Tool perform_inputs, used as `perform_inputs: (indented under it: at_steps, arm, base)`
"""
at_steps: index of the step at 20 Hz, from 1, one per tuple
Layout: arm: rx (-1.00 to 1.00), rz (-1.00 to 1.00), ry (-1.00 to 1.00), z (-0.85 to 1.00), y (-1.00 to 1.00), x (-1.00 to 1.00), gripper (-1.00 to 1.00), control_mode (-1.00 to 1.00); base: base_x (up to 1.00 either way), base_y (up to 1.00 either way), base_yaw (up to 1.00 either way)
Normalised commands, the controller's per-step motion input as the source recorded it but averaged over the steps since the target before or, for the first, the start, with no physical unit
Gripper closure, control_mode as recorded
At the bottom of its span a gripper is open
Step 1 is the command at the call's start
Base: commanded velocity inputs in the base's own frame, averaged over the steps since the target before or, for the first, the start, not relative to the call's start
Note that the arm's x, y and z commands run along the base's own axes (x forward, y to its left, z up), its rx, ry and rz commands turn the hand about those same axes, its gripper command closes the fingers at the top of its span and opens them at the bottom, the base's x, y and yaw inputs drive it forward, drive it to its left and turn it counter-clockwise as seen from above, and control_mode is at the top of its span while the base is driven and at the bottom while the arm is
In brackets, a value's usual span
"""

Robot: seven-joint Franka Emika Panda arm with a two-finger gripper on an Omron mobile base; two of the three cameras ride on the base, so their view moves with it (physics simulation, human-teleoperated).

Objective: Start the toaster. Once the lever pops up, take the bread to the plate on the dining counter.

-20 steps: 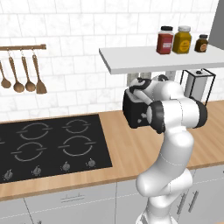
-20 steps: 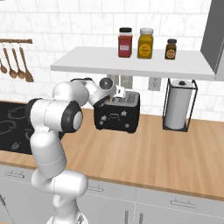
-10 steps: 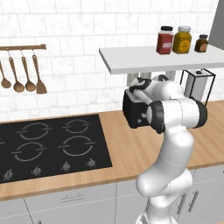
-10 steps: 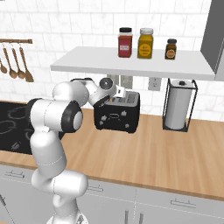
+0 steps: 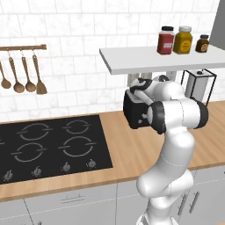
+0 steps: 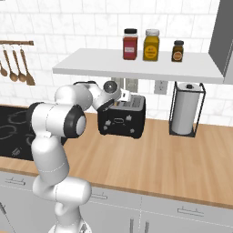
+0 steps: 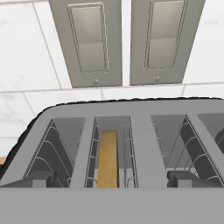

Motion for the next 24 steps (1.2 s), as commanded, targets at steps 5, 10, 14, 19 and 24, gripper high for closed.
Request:
perform_inputs:
  at_steps: [5, 10, 14, 19, 24]
  arm:
    - [0.0, 0.0, 0.0, 0.0, 0.0, 0.0, -1.0, -1.0]
    - [0.0, 0.0, 0.0, 0.0, 0.0, 0.0, -1.0, -1.0]
    - [0.0, 0.0, 0.0, 0.0, 0.0, 0.0, -1.0, -1.0]
    - [0.0, 0.0, 0.0, 0.0, 0.0, 0.0, -1.0, -1.0]
    - [0.0, 0.0, 0.0, 0.0, 0.0, 0.0, -1.0, -1.0]
  base:
    - [0.0, 0.0, 0.0]
    - [0.0, 0.0, 0.0]
    - [0.0, 0.0, 0.0]
    - [0.0, 0.0, 0.0]
    - [0.0, 0.0, 0.0]
